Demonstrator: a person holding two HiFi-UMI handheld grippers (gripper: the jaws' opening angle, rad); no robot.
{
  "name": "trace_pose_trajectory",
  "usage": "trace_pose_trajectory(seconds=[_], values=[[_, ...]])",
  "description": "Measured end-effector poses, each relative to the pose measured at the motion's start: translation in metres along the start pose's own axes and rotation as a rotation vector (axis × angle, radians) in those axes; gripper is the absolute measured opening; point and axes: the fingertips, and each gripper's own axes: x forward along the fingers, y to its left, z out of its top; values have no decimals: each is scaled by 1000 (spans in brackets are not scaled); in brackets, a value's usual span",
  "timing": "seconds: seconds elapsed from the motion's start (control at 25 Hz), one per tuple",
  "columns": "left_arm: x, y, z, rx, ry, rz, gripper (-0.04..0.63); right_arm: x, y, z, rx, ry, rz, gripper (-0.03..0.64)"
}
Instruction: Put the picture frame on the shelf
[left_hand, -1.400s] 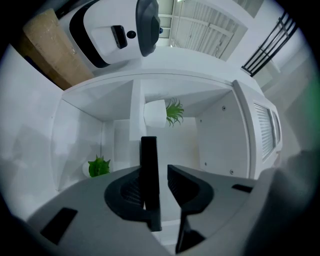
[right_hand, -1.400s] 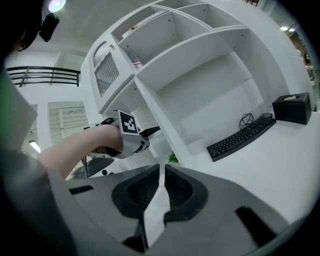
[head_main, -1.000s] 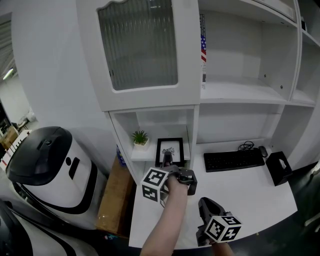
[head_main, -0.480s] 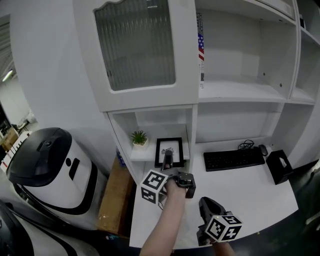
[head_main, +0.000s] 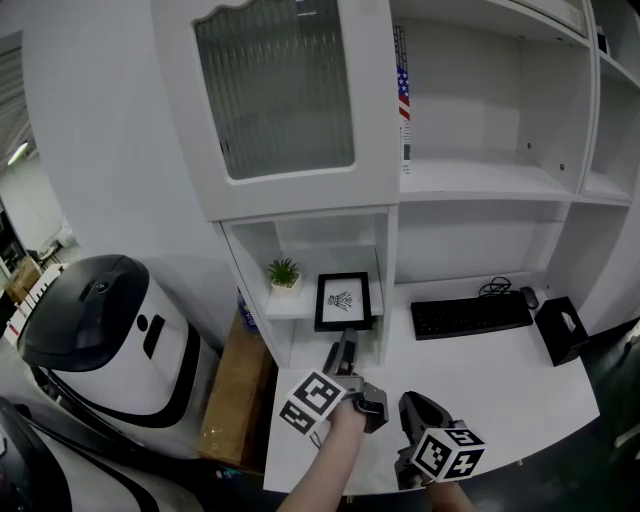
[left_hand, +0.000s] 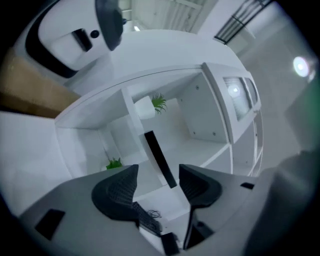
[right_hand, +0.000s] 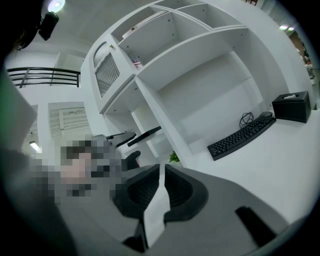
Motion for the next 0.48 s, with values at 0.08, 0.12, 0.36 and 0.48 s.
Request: trace_pose_trajectory(seconds=[0.08, 0.12, 0.36, 0.48], values=[[-6, 0, -1, 190, 17, 29, 241, -2, 0, -1, 3, 0, -2, 18], [-9, -1, -1, 305, 24, 48, 241, -2, 1, -2, 3, 1, -3, 18], [-11, -16, -1, 871, 29, 120, 241, -5, -2, -5, 13, 3, -10, 18], [-8, -23, 0, 971, 22, 125, 241, -5, -4, -5, 15, 1, -11, 18]])
